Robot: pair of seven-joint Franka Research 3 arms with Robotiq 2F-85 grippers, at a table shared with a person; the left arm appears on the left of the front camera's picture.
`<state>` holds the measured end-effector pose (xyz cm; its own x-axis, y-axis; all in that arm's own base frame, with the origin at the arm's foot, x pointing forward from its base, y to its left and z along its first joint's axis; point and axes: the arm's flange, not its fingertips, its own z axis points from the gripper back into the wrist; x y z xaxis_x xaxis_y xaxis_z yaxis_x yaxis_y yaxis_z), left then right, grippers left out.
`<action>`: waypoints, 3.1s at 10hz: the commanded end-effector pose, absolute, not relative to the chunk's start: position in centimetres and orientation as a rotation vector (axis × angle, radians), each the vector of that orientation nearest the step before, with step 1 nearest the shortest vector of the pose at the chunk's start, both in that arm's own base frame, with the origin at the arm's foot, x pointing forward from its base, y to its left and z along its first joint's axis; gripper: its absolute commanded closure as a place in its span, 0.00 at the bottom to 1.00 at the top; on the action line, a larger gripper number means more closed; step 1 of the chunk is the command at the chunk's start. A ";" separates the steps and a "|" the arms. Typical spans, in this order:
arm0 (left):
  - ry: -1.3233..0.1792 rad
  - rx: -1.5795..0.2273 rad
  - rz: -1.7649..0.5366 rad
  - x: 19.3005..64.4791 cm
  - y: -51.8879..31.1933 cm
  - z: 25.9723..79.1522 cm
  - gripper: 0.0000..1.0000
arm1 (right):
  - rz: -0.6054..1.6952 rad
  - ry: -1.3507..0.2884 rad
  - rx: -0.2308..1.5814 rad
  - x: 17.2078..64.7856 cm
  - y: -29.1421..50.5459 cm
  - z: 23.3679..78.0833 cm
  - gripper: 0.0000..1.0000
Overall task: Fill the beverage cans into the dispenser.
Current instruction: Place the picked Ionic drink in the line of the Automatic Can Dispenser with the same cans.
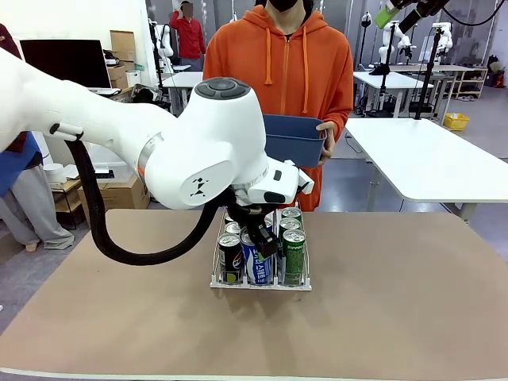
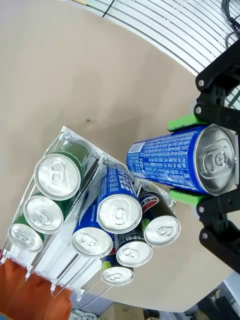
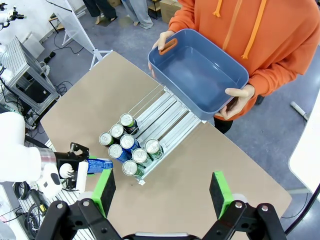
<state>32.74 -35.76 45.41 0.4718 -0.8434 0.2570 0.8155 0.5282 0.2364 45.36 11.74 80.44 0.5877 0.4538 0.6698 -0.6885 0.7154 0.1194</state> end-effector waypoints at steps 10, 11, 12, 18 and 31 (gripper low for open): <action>-0.452 0.127 -0.883 40.9 -36.6 43.4 0.43 | 0.687 -0.654 0.390 45.3 11.6 80.4 0.00; -0.452 0.110 -0.886 41.4 -36.7 43.1 0.43 | 0.687 -0.654 0.390 45.3 11.6 80.4 0.00; -0.452 0.082 -0.886 41.6 -36.9 42.8 0.43 | 0.687 -0.654 0.390 45.3 11.6 80.4 0.00; -0.409 -0.122 -0.945 41.1 -37.8 42.2 0.43 | 0.687 -0.654 0.390 45.3 11.6 80.4 0.00; -0.511 -0.020 -0.764 45.2 -35.7 40.0 0.43 | 0.687 -0.654 0.390 45.3 11.6 80.4 0.00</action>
<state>42.88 -37.38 40.81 0.6228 -0.6580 0.4233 0.6909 0.7164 0.0972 45.36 11.74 80.44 0.5877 0.4538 0.6698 -0.6885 0.7154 0.1194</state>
